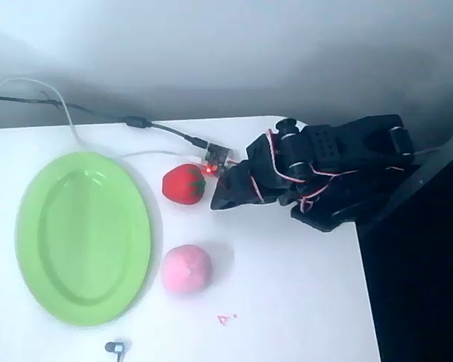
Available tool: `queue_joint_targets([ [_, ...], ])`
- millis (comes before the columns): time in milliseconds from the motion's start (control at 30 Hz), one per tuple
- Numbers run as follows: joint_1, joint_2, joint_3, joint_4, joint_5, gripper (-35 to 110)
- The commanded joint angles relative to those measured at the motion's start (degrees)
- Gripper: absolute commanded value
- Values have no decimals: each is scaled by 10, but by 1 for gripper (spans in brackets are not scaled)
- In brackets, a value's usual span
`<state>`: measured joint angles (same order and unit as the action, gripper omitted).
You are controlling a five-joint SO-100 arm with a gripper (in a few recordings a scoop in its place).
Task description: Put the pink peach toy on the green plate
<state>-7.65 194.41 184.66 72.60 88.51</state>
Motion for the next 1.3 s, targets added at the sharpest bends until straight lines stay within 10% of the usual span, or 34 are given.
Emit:
queue_joint_targets([
  [0,3,12,31,10,15,0],
  [633,1,4,-100,4,-5,0],
  [1267,-145,-425,-541,9,113,0],
])
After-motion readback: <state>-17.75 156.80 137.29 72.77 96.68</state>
